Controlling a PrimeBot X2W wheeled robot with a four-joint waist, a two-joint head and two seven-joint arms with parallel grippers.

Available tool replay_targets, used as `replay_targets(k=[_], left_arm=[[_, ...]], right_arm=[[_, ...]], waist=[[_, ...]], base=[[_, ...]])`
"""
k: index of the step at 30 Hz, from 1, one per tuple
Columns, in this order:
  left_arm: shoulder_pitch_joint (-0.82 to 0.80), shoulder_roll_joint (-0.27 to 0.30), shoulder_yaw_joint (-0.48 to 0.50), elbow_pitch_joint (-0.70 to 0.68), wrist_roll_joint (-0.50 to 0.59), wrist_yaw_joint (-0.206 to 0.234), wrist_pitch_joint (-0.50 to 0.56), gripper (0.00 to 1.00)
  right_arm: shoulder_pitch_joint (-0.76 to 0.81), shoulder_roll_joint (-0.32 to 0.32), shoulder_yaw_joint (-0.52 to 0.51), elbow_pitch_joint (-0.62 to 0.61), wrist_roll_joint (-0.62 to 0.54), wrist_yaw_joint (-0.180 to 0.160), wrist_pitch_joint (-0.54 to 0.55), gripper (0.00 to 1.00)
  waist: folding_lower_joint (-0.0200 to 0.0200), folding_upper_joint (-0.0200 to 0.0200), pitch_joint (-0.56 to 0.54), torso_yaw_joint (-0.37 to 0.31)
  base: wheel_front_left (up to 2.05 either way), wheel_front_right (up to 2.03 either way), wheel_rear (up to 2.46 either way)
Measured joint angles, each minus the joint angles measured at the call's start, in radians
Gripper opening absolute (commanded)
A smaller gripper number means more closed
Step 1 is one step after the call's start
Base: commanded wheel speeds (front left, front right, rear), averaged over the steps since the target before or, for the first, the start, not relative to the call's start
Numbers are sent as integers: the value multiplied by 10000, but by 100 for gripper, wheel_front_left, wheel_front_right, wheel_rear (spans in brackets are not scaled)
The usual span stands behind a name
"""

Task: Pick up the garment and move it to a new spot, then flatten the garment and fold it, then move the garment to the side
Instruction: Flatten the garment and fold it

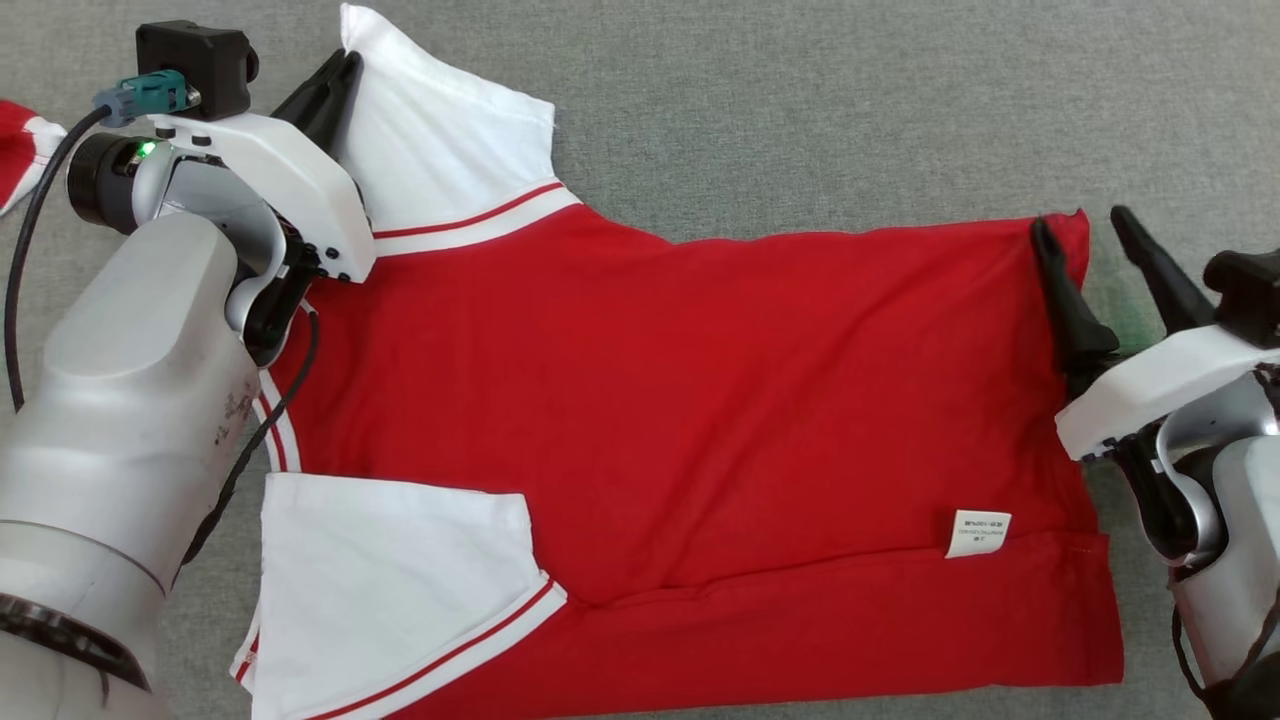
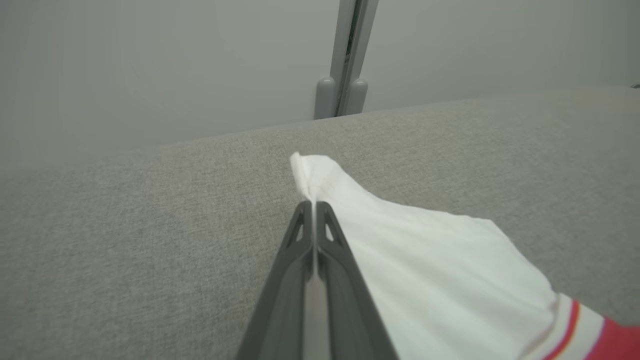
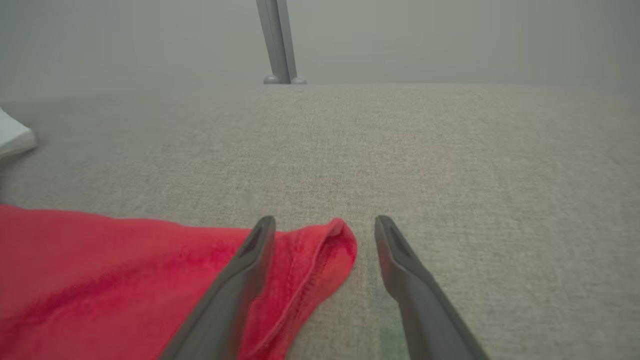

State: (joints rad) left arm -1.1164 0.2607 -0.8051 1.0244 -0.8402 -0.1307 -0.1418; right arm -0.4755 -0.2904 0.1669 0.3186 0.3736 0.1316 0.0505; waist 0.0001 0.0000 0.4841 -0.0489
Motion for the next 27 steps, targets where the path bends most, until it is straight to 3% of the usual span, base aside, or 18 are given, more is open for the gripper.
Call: replay_targets(k=[3, 4, 5, 6, 7, 8, 14, 19, 27], left_arm=[[2, 71, -263, -90, -276, 0, -188, 0], [5, 86, -359, -105, -355, 0, -232, 0], [4, 105, -428, -146, -439, 0, -303, 0], [4, 123, -506, -198, -537, 0, -359, 0], [5, 144, -600, -236, -614, 0, -405, 0], [5, 161, -667, -305, -711, 0, -477, 0], [7, 384, -1030, -604, -1099, 0, -917, 0], [71, 652, -997, -1174, -1133, 0, -1166, 0], [1641, 1206, 1356, -3597, 98, 67, -1212, 0]], right_arm=[[-215, -136, 213, 570, 234, 0, 347, 100], [-261, -159, 280, 692, 301, 0, 424, 84], [-325, -188, 337, 821, 362, 0, 514, 48], [-397, -228, 391, 945, 441, 0, 658, 40], [-448, -272, 449, 984, 504, 2, 669, 24], [-516, -324, 510, 1066, 577, 2, 748, 0], [-632, -506, 568, 1262, 825, 4, 619, 0], [-599, -621, 290, 917, 1022, 4, -430, 0], [-58, -765, -12, 410, 1567, 4, -1229, 0]], waist=[[0, 0, -16, 63], [0, 0, -22, 79], [0, 0, -21, 98], [0, 0, -19, 119], [0, 0, -19, 141], [0, 0, -17, 167], [0, 0, -44, 370], [0, 0, -224, 502], [0, 0, -632, 731]], base=[[0, 0, 0], [0, 0, 0], [0, 0, 0], [0, 0, 0], [0, 0, 0], [0, 0, 0], [0, 0, 0], [0, 0, 0], [0, 0, 0]])
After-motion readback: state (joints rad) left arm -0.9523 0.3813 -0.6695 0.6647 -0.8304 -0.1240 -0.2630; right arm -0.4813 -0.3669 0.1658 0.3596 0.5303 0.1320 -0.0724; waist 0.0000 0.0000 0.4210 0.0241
